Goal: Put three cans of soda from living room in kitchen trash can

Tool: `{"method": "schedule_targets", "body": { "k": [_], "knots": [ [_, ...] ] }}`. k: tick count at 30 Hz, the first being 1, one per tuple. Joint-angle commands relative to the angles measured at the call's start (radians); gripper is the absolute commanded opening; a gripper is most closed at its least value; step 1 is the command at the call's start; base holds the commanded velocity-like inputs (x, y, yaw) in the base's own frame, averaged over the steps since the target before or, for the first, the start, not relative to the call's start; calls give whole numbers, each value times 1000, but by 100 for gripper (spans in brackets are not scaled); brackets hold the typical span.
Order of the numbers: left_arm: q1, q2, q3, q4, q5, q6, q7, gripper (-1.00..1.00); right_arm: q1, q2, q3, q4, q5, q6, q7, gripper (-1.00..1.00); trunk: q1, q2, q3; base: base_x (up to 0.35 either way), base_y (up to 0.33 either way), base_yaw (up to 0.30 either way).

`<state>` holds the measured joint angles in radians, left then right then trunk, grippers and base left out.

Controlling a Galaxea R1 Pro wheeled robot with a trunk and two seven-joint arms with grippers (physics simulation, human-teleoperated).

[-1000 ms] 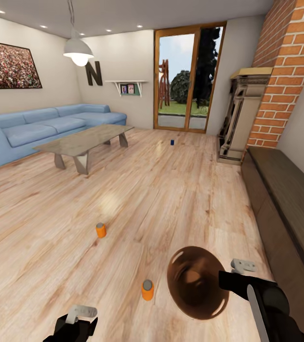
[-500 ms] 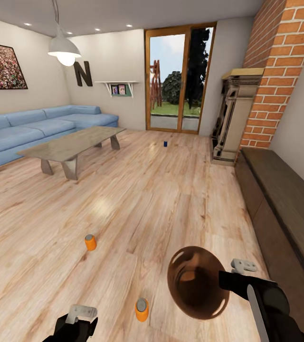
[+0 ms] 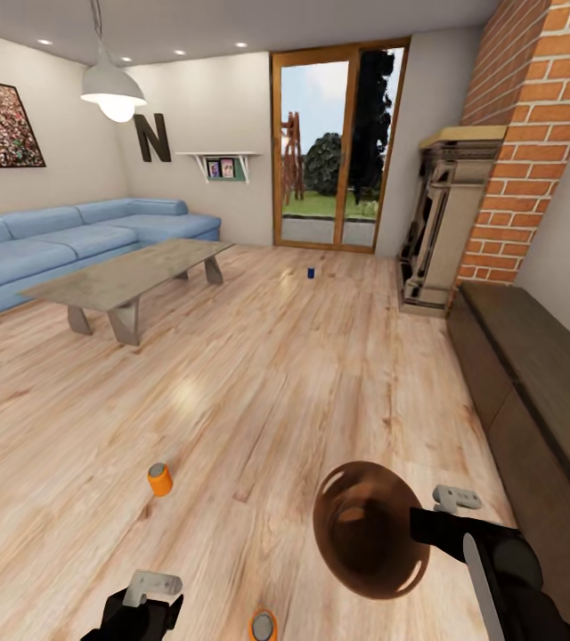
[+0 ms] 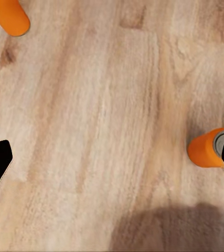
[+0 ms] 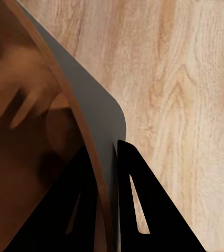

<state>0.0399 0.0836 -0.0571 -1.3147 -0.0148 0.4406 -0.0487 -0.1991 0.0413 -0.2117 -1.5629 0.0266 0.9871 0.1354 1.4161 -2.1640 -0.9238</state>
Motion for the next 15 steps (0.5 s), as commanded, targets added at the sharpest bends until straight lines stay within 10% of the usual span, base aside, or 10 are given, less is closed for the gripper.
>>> {"method": "schedule_targets", "body": {
  "k": [1, 15],
  "knots": [
    [0, 0, 0, 0, 0, 0, 0, 100, 0, 0, 0, 0, -19, 1, 4, -100, 0, 0, 0, 88, 0, 0],
    [0, 1, -1, 0, 1, 1, -1, 100, 0, 0, 0, 0, -19, 1, 4, -100, 0, 0, 0, 194, 0, 0]
  ]
}}
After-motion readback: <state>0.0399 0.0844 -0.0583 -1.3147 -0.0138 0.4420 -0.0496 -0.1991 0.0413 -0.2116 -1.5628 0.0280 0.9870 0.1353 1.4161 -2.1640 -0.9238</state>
